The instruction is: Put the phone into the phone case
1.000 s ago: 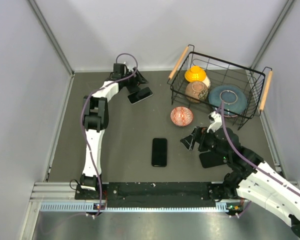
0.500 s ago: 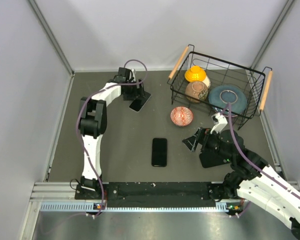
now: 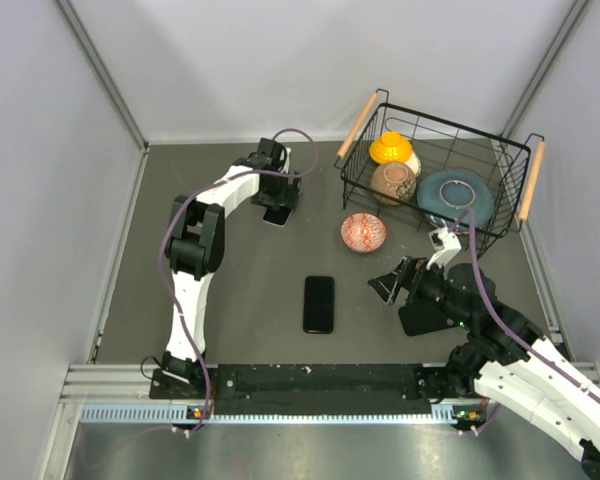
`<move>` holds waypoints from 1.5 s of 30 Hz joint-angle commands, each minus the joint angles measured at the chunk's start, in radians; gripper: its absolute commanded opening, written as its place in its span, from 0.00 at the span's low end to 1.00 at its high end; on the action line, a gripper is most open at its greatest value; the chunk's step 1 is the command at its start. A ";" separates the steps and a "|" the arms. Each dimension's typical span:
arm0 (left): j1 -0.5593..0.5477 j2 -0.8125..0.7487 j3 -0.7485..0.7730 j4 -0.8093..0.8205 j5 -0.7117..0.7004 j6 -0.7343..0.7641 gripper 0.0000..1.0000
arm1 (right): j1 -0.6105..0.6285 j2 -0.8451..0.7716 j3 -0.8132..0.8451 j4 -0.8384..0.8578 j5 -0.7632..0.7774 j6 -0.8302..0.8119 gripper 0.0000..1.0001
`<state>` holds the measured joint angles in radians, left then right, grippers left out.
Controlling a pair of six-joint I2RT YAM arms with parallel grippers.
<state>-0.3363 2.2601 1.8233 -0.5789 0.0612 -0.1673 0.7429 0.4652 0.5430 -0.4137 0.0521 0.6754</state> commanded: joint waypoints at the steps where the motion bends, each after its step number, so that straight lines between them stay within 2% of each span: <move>1: -0.013 0.038 0.045 -0.079 -0.029 0.031 0.92 | -0.004 -0.003 0.015 -0.002 0.018 -0.014 0.90; 5: -0.015 0.041 0.042 -0.101 -0.052 0.029 0.90 | -0.004 -0.005 0.015 -0.002 0.019 -0.010 0.90; 12: -0.024 0.041 0.048 -0.174 -0.109 0.005 0.79 | -0.004 -0.028 0.014 -0.005 0.018 0.000 0.90; 18: -0.027 0.012 -0.004 -0.186 -0.087 -0.038 0.66 | -0.008 -0.042 0.017 -0.008 0.000 0.019 0.90; 21: -0.030 -0.026 -0.062 -0.196 -0.077 -0.083 0.64 | -0.005 -0.054 0.005 -0.010 -0.006 0.032 0.90; 27: -0.044 -0.152 -0.252 -0.208 -0.075 -0.170 0.61 | -0.005 -0.045 -0.008 -0.040 0.011 0.125 0.90; 35: -0.116 -0.382 -0.582 -0.147 -0.067 -0.299 0.61 | -0.005 0.009 -0.009 -0.204 0.095 0.332 0.89; 38: -0.139 -0.459 -0.679 -0.122 -0.066 -0.342 0.65 | -0.005 0.048 -0.008 -0.302 0.135 0.445 0.88; 42: -0.161 -0.556 -0.813 -0.055 0.028 -0.388 0.66 | -0.004 0.118 0.003 -0.456 0.228 0.601 0.88; 45: -0.164 -0.632 -0.880 0.009 0.092 -0.420 0.73 | -0.007 0.157 -0.006 -0.516 0.265 0.690 0.86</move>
<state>-0.4923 1.7061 1.0447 -0.6373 0.0315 -0.5064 0.7422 0.5781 0.5362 -0.7765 0.2153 1.1828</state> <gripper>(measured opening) 0.755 0.874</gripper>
